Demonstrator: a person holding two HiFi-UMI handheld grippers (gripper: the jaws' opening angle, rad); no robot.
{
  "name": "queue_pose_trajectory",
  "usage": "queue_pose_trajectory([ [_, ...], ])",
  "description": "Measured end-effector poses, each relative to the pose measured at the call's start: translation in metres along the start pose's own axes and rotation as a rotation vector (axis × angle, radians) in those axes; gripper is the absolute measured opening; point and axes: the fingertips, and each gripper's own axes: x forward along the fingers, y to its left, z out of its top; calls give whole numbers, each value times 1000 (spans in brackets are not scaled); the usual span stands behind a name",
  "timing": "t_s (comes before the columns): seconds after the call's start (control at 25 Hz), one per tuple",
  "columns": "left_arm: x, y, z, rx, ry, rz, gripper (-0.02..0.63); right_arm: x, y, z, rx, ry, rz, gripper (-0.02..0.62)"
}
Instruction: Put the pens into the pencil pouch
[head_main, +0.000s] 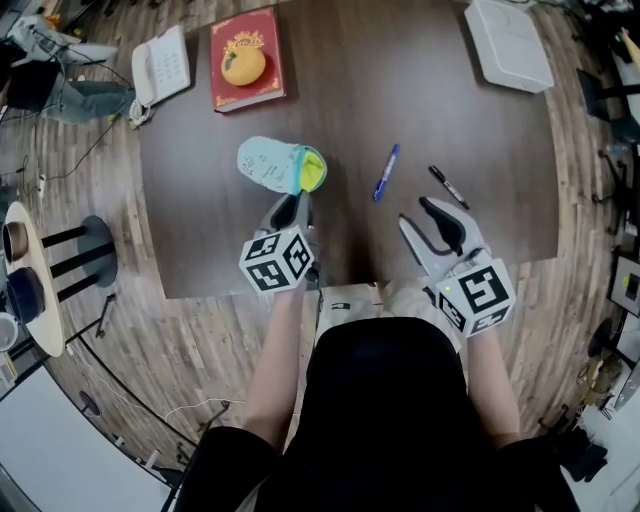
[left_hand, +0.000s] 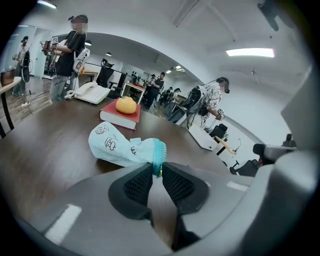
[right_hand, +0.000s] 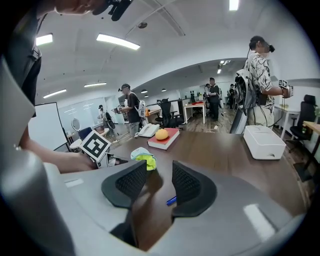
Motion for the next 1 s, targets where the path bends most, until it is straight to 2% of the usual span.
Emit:
queue_pose_trajectory([
  [0.44,-8,-31,34,4,-31,-141,57,-1,-2,4,23,-32,-62,156],
  [0.64,-12,-40,43,2,-34,-193,57,1,-3,-3,36,-9,-91,156],
  [1.0,-13,-52,43,4,-14,-242,57,5,-12,-26,57,25,-147,156],
])
